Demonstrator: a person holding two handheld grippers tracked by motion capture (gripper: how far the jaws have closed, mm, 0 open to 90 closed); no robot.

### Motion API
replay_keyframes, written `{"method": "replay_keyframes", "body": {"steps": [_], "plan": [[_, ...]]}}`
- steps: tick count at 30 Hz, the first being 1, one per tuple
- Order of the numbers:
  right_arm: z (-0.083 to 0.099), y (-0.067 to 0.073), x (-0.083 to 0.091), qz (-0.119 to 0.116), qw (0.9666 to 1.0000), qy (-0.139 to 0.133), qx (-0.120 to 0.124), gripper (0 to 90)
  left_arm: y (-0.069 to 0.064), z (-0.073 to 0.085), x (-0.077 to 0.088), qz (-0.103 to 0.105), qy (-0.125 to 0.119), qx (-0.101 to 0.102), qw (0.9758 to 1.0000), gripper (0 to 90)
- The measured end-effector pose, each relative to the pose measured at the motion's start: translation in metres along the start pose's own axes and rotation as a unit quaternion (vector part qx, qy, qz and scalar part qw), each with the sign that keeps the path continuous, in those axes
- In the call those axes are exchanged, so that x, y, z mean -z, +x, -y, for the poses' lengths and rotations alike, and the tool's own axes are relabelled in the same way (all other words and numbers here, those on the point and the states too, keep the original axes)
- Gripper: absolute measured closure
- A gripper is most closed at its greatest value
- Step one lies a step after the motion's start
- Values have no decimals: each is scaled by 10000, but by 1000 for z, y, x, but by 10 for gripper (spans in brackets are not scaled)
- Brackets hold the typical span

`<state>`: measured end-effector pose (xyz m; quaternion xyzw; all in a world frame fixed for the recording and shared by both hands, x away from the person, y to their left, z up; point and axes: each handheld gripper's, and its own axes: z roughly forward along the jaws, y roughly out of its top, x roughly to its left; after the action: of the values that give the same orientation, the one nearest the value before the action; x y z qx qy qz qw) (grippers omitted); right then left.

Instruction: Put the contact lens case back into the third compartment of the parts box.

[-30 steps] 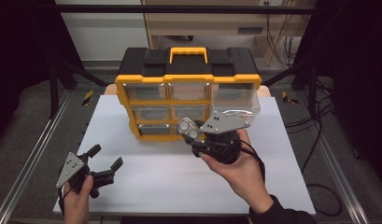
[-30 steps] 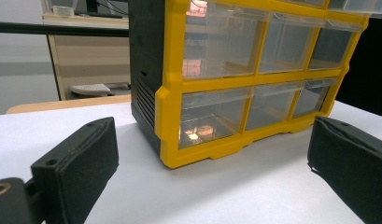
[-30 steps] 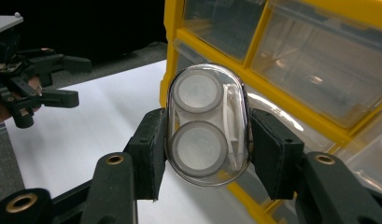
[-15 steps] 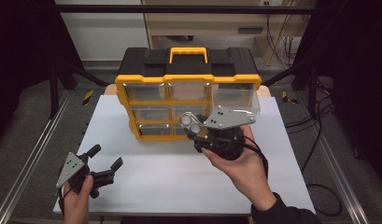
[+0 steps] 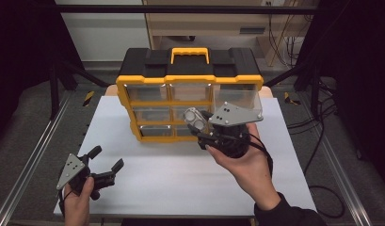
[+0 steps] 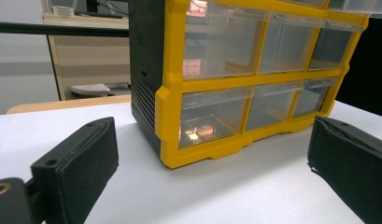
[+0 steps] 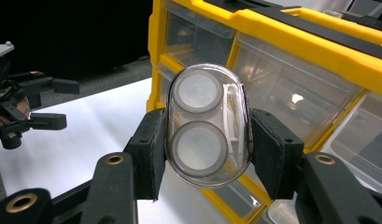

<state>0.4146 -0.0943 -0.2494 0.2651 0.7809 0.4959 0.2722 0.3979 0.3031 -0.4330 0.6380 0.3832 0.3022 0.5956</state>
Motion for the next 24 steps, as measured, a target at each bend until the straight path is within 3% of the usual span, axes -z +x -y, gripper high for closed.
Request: {"method": "replay_keyframes", "body": {"steps": [24], "plan": [[-9,-9,16,230,9991,-349,-66,492,0,0,0,-1,5,-4,10000,17]]}}
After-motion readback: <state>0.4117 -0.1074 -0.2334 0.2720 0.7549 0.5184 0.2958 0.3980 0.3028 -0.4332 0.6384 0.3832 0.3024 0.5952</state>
